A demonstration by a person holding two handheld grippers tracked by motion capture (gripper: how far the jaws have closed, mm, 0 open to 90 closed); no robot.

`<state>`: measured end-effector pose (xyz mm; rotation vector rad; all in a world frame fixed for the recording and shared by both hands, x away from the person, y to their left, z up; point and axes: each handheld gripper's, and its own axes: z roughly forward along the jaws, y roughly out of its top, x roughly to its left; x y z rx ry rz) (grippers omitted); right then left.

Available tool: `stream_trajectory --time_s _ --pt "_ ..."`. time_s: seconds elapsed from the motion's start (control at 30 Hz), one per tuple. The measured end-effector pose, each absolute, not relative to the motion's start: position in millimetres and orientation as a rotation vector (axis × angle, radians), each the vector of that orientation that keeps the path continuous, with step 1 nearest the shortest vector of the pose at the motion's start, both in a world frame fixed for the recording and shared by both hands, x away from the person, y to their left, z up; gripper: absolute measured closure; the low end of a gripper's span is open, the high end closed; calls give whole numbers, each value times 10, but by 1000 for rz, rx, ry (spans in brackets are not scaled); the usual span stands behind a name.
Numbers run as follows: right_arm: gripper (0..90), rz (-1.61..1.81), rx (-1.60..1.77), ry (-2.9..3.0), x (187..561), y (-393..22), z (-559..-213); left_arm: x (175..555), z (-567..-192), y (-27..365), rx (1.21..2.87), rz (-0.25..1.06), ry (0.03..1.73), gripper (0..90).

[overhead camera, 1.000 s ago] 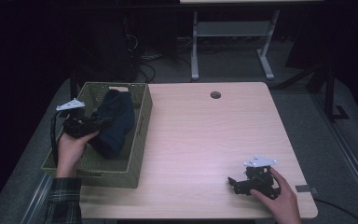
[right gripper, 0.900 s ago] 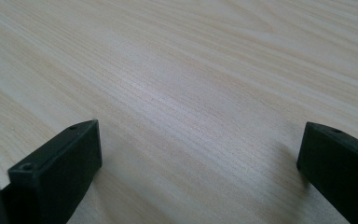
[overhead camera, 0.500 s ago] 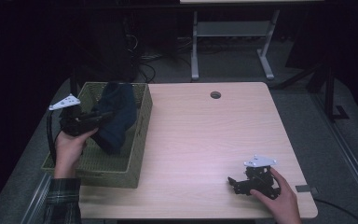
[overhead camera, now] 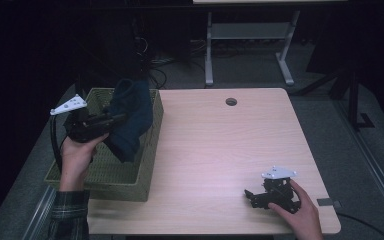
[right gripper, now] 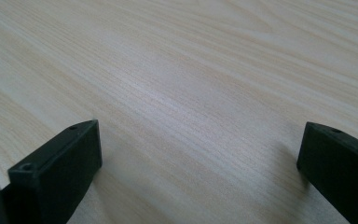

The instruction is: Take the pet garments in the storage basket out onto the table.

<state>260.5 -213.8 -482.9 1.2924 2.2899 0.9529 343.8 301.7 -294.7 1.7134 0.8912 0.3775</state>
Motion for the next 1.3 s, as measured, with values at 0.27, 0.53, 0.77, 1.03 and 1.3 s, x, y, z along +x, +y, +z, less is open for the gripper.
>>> stream_trajectory --time_s 0.27,0.53,0.77,1.03,1.3 --pt "0 953 1293 2290 2606 -2137 -4829 3416 -2817 2839 1699 355 830 678" --pt "0 953 1293 2290 2606 -2137 -4829 3413 -2729 2636 1707 339 780 678" --pt "0 953 1291 2292 2608 -2139 -4829 3418 -2690 2485 1719 325 741 678" --pt "0 953 1288 2294 2610 -2140 -4828 3505 -2674 2272 1732 291 687 678" --pt "0 956 1287 2298 2613 -2138 -4827 3612 -2675 2013 1745 247 628 680"
